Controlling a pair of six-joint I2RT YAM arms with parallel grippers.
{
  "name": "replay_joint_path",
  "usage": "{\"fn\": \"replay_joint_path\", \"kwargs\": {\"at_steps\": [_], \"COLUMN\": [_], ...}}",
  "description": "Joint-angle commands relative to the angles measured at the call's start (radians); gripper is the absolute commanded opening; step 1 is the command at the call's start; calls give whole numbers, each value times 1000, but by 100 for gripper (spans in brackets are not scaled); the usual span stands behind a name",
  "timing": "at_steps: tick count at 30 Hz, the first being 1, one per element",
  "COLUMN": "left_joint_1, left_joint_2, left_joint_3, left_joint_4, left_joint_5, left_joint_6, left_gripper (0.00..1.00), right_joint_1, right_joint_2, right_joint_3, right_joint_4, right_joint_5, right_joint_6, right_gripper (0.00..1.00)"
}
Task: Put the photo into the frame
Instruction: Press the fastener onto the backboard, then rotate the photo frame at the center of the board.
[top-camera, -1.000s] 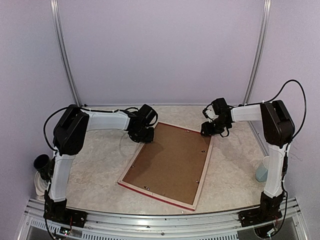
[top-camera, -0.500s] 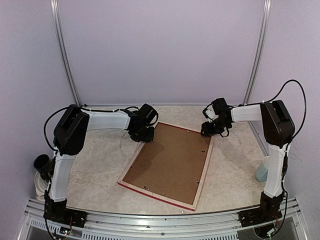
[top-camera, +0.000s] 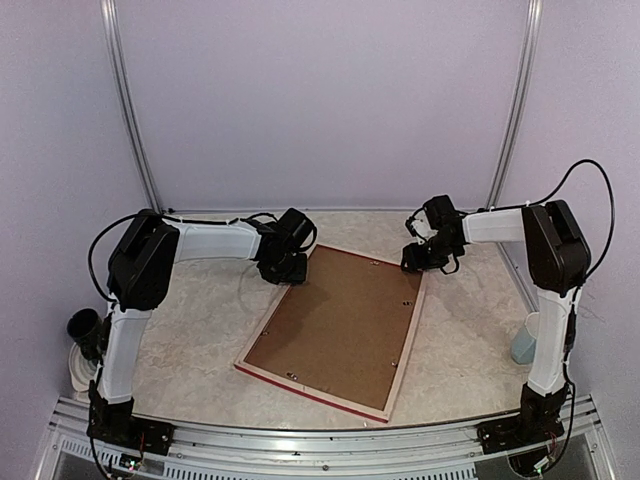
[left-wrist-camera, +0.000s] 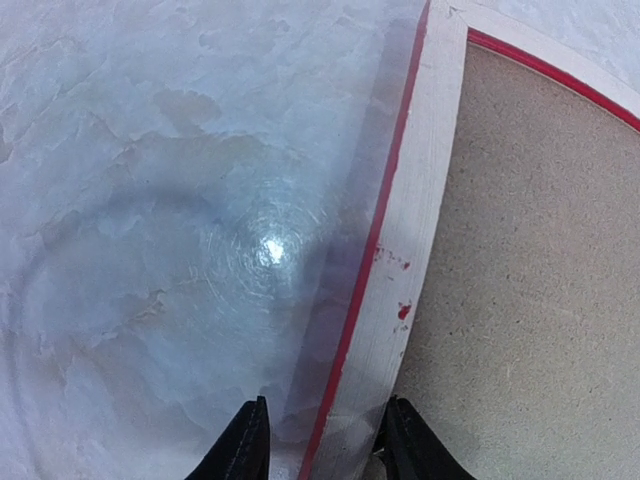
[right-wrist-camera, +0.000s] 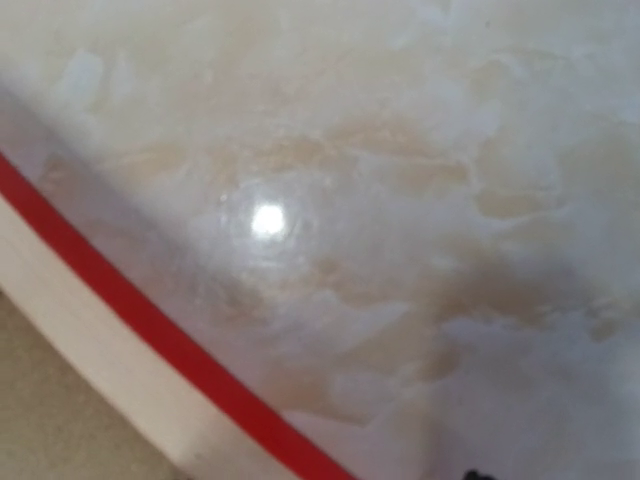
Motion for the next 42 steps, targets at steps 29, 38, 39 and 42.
{"fn": "replay_joint_path", "kwargs": {"at_steps": [29,38,39,42], "left_joint_1": [26,9,9,3], "left_joint_2": [-421,-468,-465,-462], "left_joint_3": [-596,-741,-750,-773], "left_joint_4": [373,497,521,566], "left_joint_5": [145,244,251,273], "left_joint_6": [-67,-67,-68,-71], "left_gripper": [98,99,99,99], "right_joint_1": [97,120,121,122], "right_joint_2": [-546,-498,-490,-458], "right_joint_3": [-493,-541,-541,-545], "right_joint_4": [10,62,66,87], "right_joint_5": [-11,-34,-35,-50], "right_joint_6": [349,364,364,367], "right_gripper": [62,65,65,65]}}
